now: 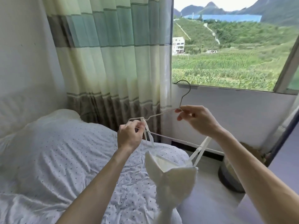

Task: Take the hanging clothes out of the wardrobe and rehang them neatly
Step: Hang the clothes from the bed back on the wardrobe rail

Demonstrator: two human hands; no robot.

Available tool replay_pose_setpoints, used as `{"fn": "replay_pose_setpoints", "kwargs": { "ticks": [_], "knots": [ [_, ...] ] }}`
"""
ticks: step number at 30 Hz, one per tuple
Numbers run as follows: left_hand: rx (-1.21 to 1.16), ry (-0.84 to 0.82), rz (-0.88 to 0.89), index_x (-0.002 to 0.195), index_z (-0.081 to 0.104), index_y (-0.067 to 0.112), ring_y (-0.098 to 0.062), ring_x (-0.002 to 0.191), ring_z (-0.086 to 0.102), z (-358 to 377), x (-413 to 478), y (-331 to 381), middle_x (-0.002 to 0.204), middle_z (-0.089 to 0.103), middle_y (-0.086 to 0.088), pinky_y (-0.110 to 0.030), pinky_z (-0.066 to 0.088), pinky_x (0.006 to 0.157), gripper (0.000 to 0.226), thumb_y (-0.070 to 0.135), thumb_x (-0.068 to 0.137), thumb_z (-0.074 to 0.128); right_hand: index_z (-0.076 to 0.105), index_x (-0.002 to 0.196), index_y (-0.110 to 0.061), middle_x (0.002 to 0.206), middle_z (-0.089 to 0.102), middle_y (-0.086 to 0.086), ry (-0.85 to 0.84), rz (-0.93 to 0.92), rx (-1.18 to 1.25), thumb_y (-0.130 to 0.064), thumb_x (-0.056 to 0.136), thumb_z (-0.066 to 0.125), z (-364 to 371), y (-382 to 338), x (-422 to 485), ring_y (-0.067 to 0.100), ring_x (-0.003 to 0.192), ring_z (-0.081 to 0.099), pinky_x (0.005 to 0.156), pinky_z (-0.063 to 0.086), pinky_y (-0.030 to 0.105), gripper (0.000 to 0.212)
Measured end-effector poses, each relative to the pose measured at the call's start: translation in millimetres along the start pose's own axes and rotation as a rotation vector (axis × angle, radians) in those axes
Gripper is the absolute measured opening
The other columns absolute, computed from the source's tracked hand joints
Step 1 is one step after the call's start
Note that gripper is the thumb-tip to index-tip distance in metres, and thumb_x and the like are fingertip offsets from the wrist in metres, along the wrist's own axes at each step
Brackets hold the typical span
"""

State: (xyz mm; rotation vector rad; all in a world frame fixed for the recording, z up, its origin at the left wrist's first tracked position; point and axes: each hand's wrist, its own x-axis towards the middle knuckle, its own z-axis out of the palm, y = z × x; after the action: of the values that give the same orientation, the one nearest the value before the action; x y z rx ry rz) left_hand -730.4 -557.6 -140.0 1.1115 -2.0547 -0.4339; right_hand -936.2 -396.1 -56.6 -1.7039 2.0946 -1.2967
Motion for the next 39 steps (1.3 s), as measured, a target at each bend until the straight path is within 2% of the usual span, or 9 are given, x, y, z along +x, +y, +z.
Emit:
{"fn": "replay_pose_setpoints", "kwargs": {
  "ticks": [4,7,10,13,16,19,24,29,39],
  "knots": [
    [0.09,0.16,0.098,0.093,0.072,0.025,-0.036,0.088,0.061,15,12,13,0.103,0.068,-0.002,-0.043,0.051,0.078,0.021,0.042,0.096,0.059,0.071,0.115,-0.032,0.089,0.075,-0.018,0.023,0.012,-0.012,-0.023,0.099,0.058,-9,13,8,0.012,0.052,0.05,0.049,0.039,0.016,0.022],
    [0.098,0.234,0.218,0.092,0.072,0.027,-0.029,0.107,0.055,25,26,15,0.111,0.06,0.0,-0.051,0.044,0.092,0.005,0.03,0.091,0.069,0.07,0.115,-0.035,0.09,0.075,-0.018,0.02,0.033,0.0,-0.023,0.099,0.058,-9,18,15,0.01,0.061,0.059,0.055,0.041,0.015,0.023],
    [0.012,0.148,0.268,0.095,0.07,0.028,-0.019,0.12,0.051,30,47,18,0.119,0.06,0.008,-0.05,0.033,0.101,0.008,0.032,0.092,0.064,0.07,0.116,-0.034,0.089,0.075,-0.017,0.032,0.045,0.016,-0.022,0.099,0.059,-7,22,25,0.005,0.064,0.059,0.058,0.042,0.018,0.024],
    [-0.067,-0.012,0.295,0.091,0.067,0.03,-0.019,0.107,0.059,32,71,14,0.107,0.063,0.011,-0.047,0.036,0.101,0.012,0.036,0.091,0.057,0.071,0.113,-0.035,0.089,0.074,-0.02,0.047,0.036,-0.011,-0.022,0.099,0.058,-8,21,37,0.02,0.064,0.06,0.057,0.047,0.034,0.023],
    [-0.097,-0.13,0.262,0.087,0.066,0.027,-0.022,0.107,0.055,32,98,20,0.099,0.059,0.006,-0.046,0.034,0.101,0.007,0.03,0.093,0.063,0.072,0.109,-0.036,0.087,0.073,-0.022,0.094,0.038,-0.063,-0.022,0.099,0.059,-12,21,47,0.018,0.062,0.061,0.059,0.049,0.031,0.022],
    [-0.109,-0.093,0.277,0.089,0.069,0.023,-0.024,0.11,0.052,40,110,33,0.1,0.057,0.005,-0.044,0.026,0.103,0.006,0.022,0.093,0.065,0.073,0.099,-0.037,0.087,0.072,-0.025,0.175,0.075,-0.162,-0.035,0.098,0.06,-17,31,47,0.0,0.082,0.064,0.073,0.049,0.027,0.014],
    [-0.13,0.012,0.282,0.093,0.073,0.019,-0.029,0.11,0.053,60,119,22,0.107,0.061,-0.002,-0.054,0.023,0.109,0.008,0.013,0.09,0.067,0.063,0.114,-0.041,0.122,0.061,-0.012,-0.042,0.396,-0.641,-0.061,0.098,0.04,-24,80,23,0.019,0.124,0.045,0.096,0.04,0.041,0.034],
    [-0.12,-0.021,0.261,0.092,0.073,0.016,-0.031,0.107,0.056,79,132,12,0.106,0.063,-0.005,-0.05,0.034,0.104,0.005,0.019,0.091,0.068,0.061,0.084,-0.033,0.075,0.064,-0.004,0.075,0.426,-0.279,-0.039,0.104,0.044,-14,94,3,0.024,0.072,0.061,0.07,0.05,0.036,0.026],
    [-0.478,-0.334,0.076,0.141,0.043,0.019,-0.028,0.138,0.038,125,111,74,0.15,0.037,-0.011,-0.045,0.032,0.113,0.073,0.059,0.082,0.054,0.065,0.093,-0.02,0.067,0.063,-0.004,0.445,0.495,-0.73,-0.04,0.105,0.036,-89,74,33,0.016,0.061,0.059,0.053,0.034,0.022,0.037]
  ]
}}
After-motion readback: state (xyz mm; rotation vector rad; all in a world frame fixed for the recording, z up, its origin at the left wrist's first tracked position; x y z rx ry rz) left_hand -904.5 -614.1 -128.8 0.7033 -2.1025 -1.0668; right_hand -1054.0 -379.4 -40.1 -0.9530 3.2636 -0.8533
